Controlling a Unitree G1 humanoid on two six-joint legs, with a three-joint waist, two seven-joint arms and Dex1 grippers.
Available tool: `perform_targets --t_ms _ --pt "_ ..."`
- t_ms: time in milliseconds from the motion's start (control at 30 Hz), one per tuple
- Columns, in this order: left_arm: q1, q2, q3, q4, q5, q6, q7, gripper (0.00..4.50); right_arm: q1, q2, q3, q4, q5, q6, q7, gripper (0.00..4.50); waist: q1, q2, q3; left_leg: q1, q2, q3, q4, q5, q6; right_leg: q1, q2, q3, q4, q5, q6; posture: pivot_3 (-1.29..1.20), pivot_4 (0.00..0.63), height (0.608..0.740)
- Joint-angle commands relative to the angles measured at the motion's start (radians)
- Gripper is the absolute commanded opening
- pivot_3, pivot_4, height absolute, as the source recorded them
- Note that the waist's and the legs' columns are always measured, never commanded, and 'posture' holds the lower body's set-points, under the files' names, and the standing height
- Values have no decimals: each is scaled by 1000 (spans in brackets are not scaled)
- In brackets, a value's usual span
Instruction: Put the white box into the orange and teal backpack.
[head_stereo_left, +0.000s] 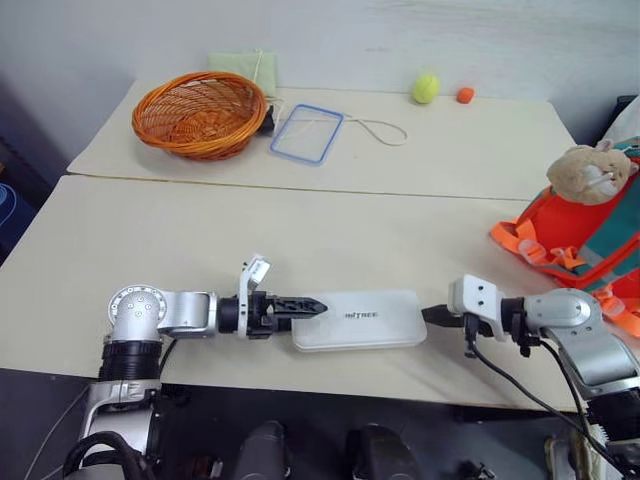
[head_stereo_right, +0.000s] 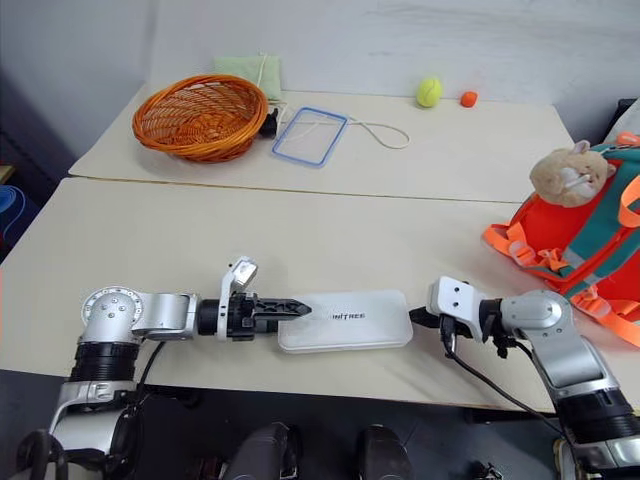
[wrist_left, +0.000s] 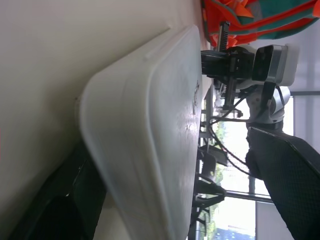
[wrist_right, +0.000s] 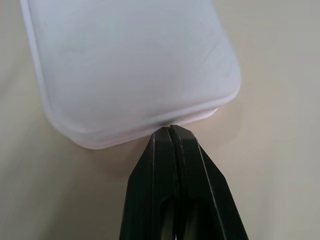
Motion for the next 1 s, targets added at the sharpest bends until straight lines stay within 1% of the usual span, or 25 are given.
perform_targets --t_ms 33,67,100,167,233,367,433,500,533,600,633,667,700,767,833,900,933,1000 --pt "3 -13 -32 40 -158 -23 114 4450 -13 13 8 -14 2 0 -2 0 0 0 0 0 0 0 0 0 0 0 0 0 0 0 0 0 150 740" --pt "8 -10 -48 39 -204 -43 144 4450 -16 17 11 -14 2 1 -5 0 -1 0 0 0 0 0 0 0 0 0 0 0 0 0 0 0 150 740" --pt "15 -8 -66 36 -256 -72 181 4273 -16 22 13 -17 4 3 -8 0 -1 0 0 0 0 0 0 0 0 0 0 0 0 0 0 0 150 740" --pt "23 10 -106 26 -335 -108 219 3838 -14 27 12 -24 7 8 -13 0 -1 0 0 0 0 0 0 0 0 0 0 0 -1 0 0 0 150 740" --pt "35 36 -145 11 -401 -143 250 3220 5 17 -1 -35 19 12 -10 0 -2 0 0 0 0 0 0 0 0 0 0 0 -1 0 0 0 150 740" --pt "57 72 -176 -22 -422 -164 230 1970 44 4 -43 -43 49 11 -11 0 -2 0 0 0 0 -1 0 0 0 1 1 0 -2 0 0 0 150 740" --pt "72 86 -180 -48 -422 -175 204 1314 83 15 -104 -63 116 4 -8 0 -1 0 0 0 0 -1 0 0 0 2 2 0 -3 0 0 0 150 740" --pt "86 99 -156 -101 -403 -209 170 1243 176 -13 -204 -126 206 79 -1 377 -1 0 0 0 0 -1 0 0 0 2 2 0 -4 0 0 0 150 740" --pt "91 103 -136 -136 -373 -227 137 1243 229 -28 -261 -154 235 115 -9 590 4 0 0 0 1 -1 -1 0 0 3 2 0 -4 0 0 0 150 740" --pt "88 129 -112 -231 -234 -255 15 1243 328 -24 -388 -199 278 163 -62 1260 6 0 1 -1 0 -3 -1 0 0 3 2 -1 -5 0 0 0 150 740" --pt "89 141 -109 -266 -174 -268 -42 1243 358 -19 -425 -216 293 181 -82 1592 5 0 0 -1 0 -3 -1 0 0 3 2 -1 -6 0 0 0 150 740" --pt "100 163 -114 -331 -70 -324 -158 1243 399 -8 -476 -237 314 200 -103 1998 4 0 0 -1 1 -3 -1 0 0 5 3 -1 -9 0 0 0 150 740" --pt "120 202 -127 -400 35 -385 -282 1243 450 18 -550 -250 347 230 -138 2249 2 1 1 -1 1 -3 -2 0 -1 6 4 -1 -10 0 0 0 150 740" --pt "168 274 -158 -501 223 -521 -509 1243 538 76 -686 -241 375 231 -203 2927 0 1 0 0 1 -2 -4 1 -2 6 5 0 -13 0 0 0 150 740" --pt "230 332 -182 -560 421 -726 -716 1243 591 130 -792 -186 373 169 -245 3587 0 3 0 0 2 -1 -7 -1 -5 6 7 0 -15 -1 -1 0 150 740" --pt "275 372 -178 -572 526 -831 -833 1243 616 171 -868 -128 380 93 -255 4315 0 4 0 2 2 3 -13 0 -5 5 7 2 -20 -1 -2 0 150 740" --pt "296 374 -158 -567 562 -890 -888 1243 619 188 -900 -98 383 51 -258 4447 -1 4 0 2 2 4 -16 0 -5 5 7 3 -21 -1 -2 0 150 740" --pt "325 369 -123 -552 621 -987 -965 1243 622 198 -949 -48 386 20 -282 4447 -1 5 1 4 2 4 -19 1 -4 5 6 4 -21 -1 -2 0 150 740"
